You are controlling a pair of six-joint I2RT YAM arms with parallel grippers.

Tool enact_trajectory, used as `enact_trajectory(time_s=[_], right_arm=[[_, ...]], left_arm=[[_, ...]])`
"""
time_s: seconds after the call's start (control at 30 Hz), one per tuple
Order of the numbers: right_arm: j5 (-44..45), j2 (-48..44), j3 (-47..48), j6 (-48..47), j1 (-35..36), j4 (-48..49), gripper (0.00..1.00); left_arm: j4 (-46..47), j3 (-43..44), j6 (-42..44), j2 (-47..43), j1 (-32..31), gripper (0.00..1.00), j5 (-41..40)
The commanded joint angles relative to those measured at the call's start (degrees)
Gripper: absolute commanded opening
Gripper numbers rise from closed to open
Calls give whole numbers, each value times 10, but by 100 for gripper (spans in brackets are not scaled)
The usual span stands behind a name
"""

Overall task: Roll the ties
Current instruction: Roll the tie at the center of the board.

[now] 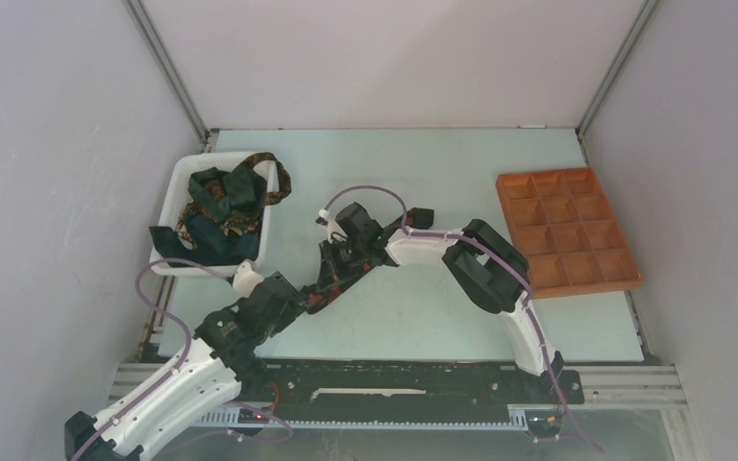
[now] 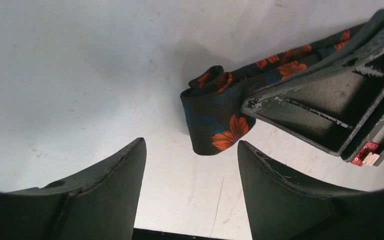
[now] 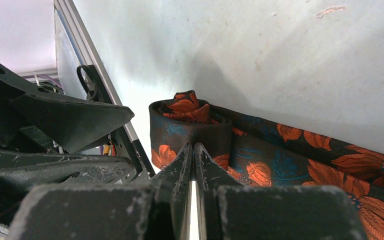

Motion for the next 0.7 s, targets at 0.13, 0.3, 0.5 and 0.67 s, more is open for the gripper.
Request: enact_trajectory(time_s=[0.13,0.3,0.5,0.67], right_arm=[[-3,24,-12,-5,-4,13,6],[-6,28,-16,-5,-5,13,4],[-8,27,-20,-6,-9,14,4],[-9,27,-21,-5,-9,13,3]], left_arm=[[56,-40,-107,-18,0,73,-39],[98,-69,-134,-28,0,72,-33],[133,-94,-148,-37,3,71,-28],[157,-111,-147,-26,11,71,-16]])
